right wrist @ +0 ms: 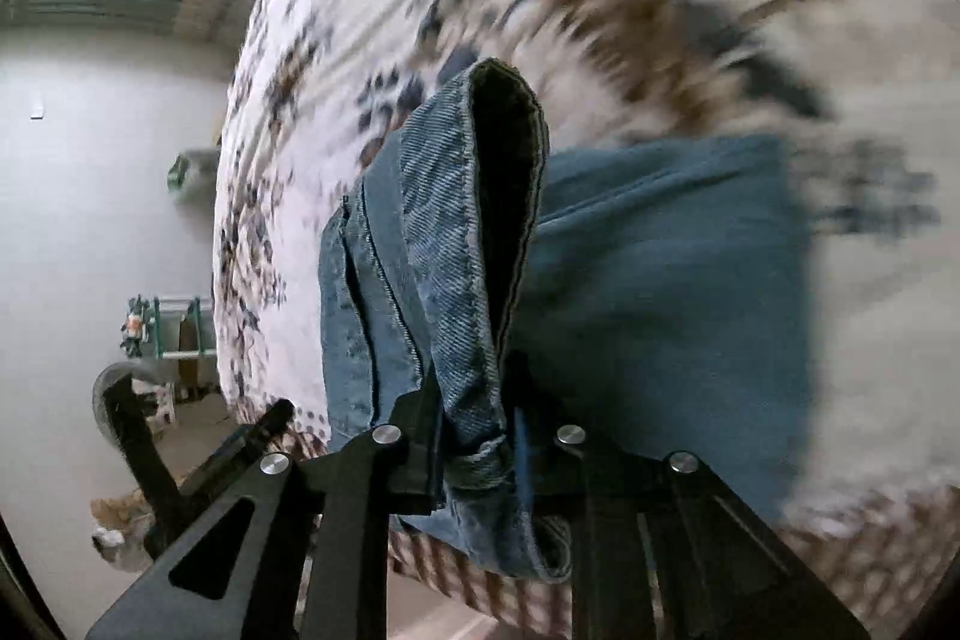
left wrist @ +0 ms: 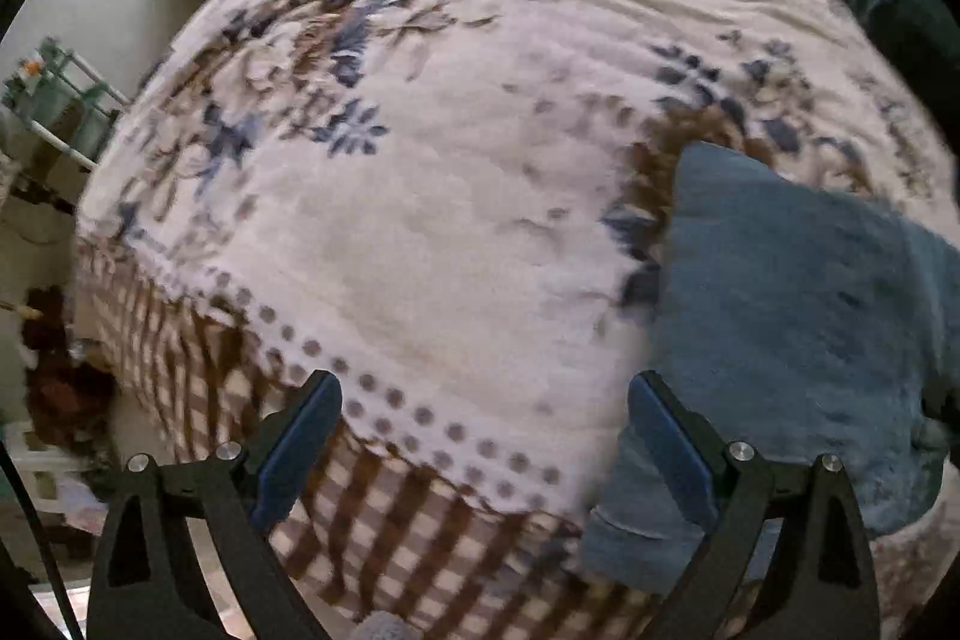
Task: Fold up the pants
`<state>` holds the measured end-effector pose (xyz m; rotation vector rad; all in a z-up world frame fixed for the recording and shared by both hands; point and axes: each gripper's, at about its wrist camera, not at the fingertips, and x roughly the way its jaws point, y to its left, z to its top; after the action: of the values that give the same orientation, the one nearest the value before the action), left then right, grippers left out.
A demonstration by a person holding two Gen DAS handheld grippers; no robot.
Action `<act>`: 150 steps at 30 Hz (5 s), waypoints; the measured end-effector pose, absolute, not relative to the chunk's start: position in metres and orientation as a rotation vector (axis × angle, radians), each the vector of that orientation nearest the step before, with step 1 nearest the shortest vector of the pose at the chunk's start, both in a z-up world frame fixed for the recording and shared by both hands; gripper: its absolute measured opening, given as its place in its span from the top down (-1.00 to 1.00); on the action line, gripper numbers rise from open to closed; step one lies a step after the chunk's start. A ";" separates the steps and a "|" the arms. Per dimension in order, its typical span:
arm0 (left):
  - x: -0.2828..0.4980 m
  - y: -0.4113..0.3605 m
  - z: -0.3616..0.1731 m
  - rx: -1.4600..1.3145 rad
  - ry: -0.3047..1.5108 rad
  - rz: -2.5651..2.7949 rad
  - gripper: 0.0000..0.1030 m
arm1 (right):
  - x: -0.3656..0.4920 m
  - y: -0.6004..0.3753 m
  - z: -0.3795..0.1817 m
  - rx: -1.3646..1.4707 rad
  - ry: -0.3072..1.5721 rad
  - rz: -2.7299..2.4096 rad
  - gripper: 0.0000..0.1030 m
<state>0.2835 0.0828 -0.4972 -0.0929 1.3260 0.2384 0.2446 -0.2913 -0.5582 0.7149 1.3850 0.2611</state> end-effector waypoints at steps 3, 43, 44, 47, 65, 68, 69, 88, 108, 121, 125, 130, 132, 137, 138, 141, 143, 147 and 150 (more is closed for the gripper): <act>0.286 0.072 -0.497 -0.104 1.342 0.195 -0.90 | 0.194 -0.359 -0.532 0.668 1.382 0.158 0.65; 0.406 0.009 -0.575 -0.798 1.362 -0.319 -0.61 | 0.219 -0.526 -0.626 0.908 1.374 0.017 -0.53; 0.404 0.004 -0.577 -0.797 1.355 -0.351 -0.69 | 0.213 -0.527 -0.630 0.931 1.383 0.028 -0.53; 0.402 -0.018 -0.601 -0.681 1.459 -0.368 -0.68 | 0.201 -0.514 -0.656 1.010 1.464 0.023 -0.51; 0.334 -0.030 -0.578 -0.576 1.517 -0.387 -0.90 | 0.103 -0.476 -0.632 1.296 1.348 -0.084 -0.48; 0.319 -0.035 -0.603 -0.596 1.594 -0.351 -0.90 | 0.078 -0.475 -0.637 1.368 1.318 -0.217 -0.47; 0.315 -0.035 -0.606 -0.605 1.597 -0.346 -0.90 | 0.069 -0.481 -0.634 1.386 1.283 -0.241 -0.47; 0.312 -0.033 -0.627 -0.609 1.628 -0.406 -0.90 | 0.089 -0.446 -0.689 1.471 1.230 -0.082 -0.27; 0.324 -0.034 -0.635 -0.756 1.577 -0.419 -0.38 | 0.167 -0.359 -0.693 1.460 1.097 -0.022 -0.42; 0.327 -0.054 -0.520 -0.581 1.443 -0.524 0.51 | 0.187 -0.335 -0.605 1.375 1.099 -0.105 0.38; 0.338 -0.049 -0.487 -0.591 1.431 -0.578 0.51 | 0.184 -0.354 -0.555 1.312 1.059 -0.089 0.48; 0.373 -0.035 -0.464 -0.633 1.409 -0.634 0.50 | 0.209 -0.355 -0.508 1.243 0.994 -0.083 0.49; 0.401 -0.029 -0.456 -0.650 1.392 -0.641 0.51 | 0.228 -0.349 -0.491 1.217 0.965 -0.083 0.50; 0.492 -0.008 -0.434 -0.607 1.300 -0.662 0.51 | 0.294 -0.332 -0.460 1.209 0.873 -0.048 0.50; 0.515 -0.004 -0.433 -0.590 1.282 -0.664 0.51 | 0.314 -0.327 -0.461 1.216 0.856 -0.035 0.50; 0.582 0.007 -0.440 -0.562 1.246 -0.651 0.51 | 0.387 -0.312 -0.472 1.208 0.814 0.000 0.50; 0.629 0.014 -0.459 -0.555 1.236 -0.644 0.51 | 0.439 -0.301 -0.488 1.183 0.799 0.025 0.50; 0.694 0.021 -0.514 -0.499 1.229 -0.631 0.50 | 0.527 -0.288 -0.549 1.156 0.797 0.061 0.50; 0.722 0.030 -0.577 -0.474 1.285 -0.598 0.50 | 0.570 -0.278 -0.607 1.152 0.864 0.063 0.50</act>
<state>0.7216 0.0297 -0.5771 -0.4742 1.2850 -0.5976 0.5696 -0.2780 -0.6074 1.1524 0.8642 0.0630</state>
